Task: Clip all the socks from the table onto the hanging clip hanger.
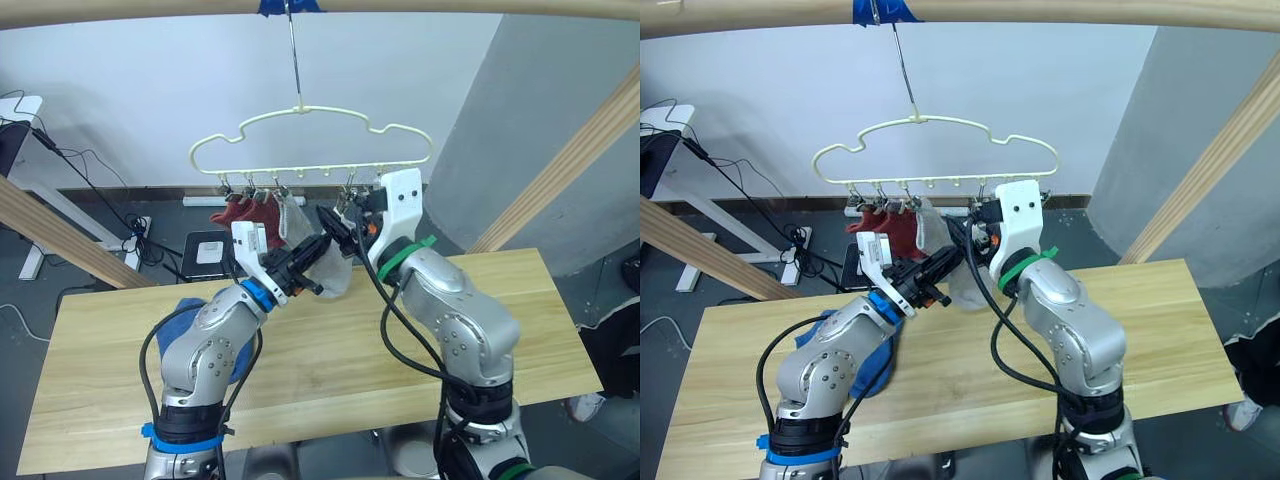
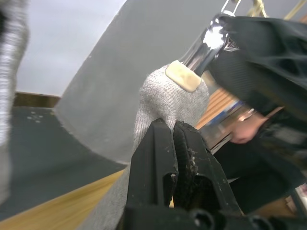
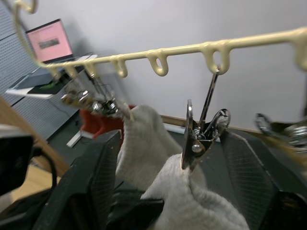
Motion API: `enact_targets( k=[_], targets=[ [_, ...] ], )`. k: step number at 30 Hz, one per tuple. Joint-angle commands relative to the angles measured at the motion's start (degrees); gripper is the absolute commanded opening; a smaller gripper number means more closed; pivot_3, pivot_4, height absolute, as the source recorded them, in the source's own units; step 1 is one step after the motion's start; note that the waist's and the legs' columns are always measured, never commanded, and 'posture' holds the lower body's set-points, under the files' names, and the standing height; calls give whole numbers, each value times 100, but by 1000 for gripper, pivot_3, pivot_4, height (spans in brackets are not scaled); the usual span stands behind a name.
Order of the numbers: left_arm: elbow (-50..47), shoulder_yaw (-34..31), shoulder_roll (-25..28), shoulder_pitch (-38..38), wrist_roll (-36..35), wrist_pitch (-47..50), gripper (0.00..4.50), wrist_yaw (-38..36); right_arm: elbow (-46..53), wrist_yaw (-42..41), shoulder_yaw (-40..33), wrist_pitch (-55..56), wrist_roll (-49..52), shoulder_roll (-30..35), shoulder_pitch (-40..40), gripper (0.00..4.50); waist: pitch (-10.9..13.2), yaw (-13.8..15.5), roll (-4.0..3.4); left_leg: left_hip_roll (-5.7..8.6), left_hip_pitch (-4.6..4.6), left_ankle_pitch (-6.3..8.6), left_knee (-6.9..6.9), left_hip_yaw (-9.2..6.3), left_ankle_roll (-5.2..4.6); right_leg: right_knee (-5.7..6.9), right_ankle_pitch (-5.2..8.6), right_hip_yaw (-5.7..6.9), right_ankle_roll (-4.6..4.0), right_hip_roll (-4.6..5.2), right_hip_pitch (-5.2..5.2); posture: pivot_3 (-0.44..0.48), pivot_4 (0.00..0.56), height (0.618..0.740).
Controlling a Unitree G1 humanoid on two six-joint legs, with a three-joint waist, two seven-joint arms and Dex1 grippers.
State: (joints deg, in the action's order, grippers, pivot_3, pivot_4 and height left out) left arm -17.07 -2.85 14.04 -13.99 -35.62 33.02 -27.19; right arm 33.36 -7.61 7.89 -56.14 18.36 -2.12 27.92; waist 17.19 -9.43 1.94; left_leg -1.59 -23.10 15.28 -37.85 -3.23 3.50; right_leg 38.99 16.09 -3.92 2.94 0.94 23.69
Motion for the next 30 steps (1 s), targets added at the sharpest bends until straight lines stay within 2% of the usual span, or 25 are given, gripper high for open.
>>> enact_targets(
  k=[1, 13, 18, 20, 23, 30],
  targets=[
    [-1, 115, 218, -23, 256, -280, 952, -283, 665, -444, -97, -137, 374, 479, -100, 3351, 0, 2, 0, 0, 0, 0, 0, 1, 0, 0, 0, 1, 0, 0, 0, -244, 271, 740],
    [-301, 310, 1289, 292, 735, -690, 4495, -1243, 1235, -1307, -636, 85, 892, 2151, -532, 3351, 1, 6, 1, -1, 0, 0, 2, 13, 0, -2, 1, -3, 1, -5, 1, -242, 266, 740],
    [-771, 43, 2165, 672, 752, -994, 4495, -2033, 1194, -1517, -669, 643, 536, 2827, -922, 3351, 1, 13, 1, -4, -1, 0, 5, 15, 0, -4, 2, -4, 3, -6, 4, -229, 267, 740],
    [-840, -19, 2363, 750, 709, -1070, 4495, -2209, 1158, -1550, -646, 749, 484, 2989, -1001, 3351, 3, 15, -1, -5, -1, 0, 7, 18, 0, -5, 3, -6, 3, -6, 5, -217, 280, 740],
    [-843, -107, 2486, 785, 851, -1229, 4495, -2190, 985, -1433, -689, 729, 438, 2999, -859, 3351, 16, 27, -2, -5, 0, 0, 5, 22, 0, -4, 3, -11, 4, -6, 6, -206, 305, 740],
    [-976, -32, 2400, 632, 768, -1268, 4495, -2151, 682, -1142, -529, 584, 301, 2841, -541, 3351, 82, 114, -11, -6, 0, 0, 5, 23, 0, -4, 3, -15, 5, -12, 7, -198, 343, 740]
  ],
)
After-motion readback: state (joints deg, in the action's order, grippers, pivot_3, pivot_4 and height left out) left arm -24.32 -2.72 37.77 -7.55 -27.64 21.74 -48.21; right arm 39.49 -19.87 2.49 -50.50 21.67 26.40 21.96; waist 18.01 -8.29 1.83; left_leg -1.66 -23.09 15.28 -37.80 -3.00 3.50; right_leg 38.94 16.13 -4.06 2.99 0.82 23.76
